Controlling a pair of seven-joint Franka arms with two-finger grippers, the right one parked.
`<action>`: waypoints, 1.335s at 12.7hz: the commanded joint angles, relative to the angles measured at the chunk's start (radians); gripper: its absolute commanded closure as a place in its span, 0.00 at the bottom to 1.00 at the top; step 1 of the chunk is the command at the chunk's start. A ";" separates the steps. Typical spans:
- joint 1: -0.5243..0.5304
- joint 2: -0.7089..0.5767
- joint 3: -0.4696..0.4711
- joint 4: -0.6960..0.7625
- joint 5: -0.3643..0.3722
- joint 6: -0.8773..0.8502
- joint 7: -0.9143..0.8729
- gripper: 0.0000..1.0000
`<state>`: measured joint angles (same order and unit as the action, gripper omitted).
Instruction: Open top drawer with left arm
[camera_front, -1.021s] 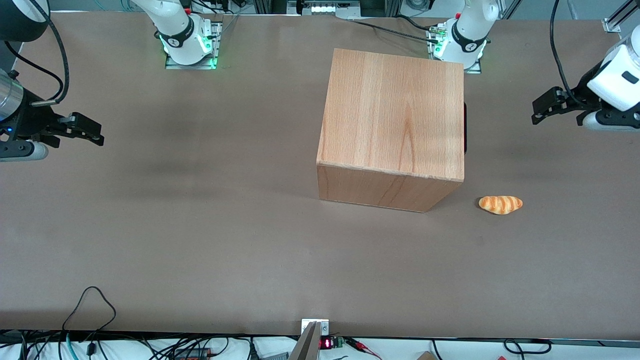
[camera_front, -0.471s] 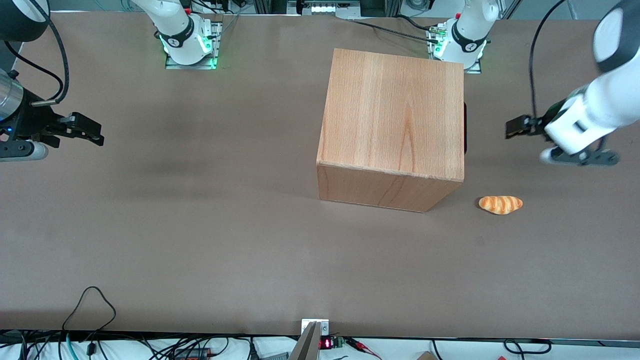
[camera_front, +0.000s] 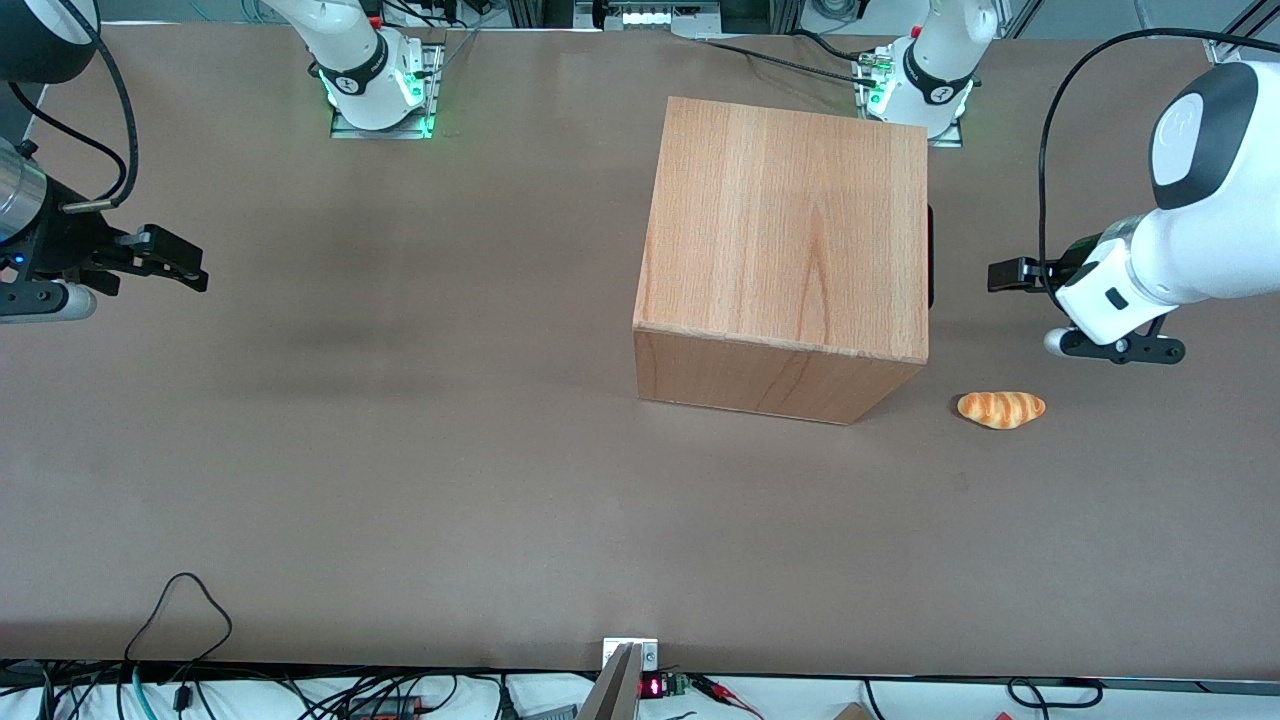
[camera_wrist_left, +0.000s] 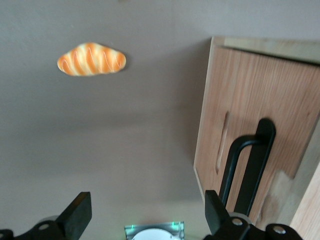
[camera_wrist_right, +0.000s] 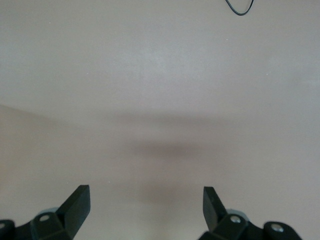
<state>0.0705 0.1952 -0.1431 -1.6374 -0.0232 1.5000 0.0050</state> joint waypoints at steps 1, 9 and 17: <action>0.006 0.046 0.002 0.037 -0.024 -0.046 0.085 0.00; -0.006 0.091 0.002 0.034 -0.080 -0.156 0.095 0.00; -0.009 0.150 -0.001 0.036 -0.130 -0.191 0.118 0.00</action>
<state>0.0648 0.3363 -0.1460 -1.6367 -0.1286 1.3461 0.1045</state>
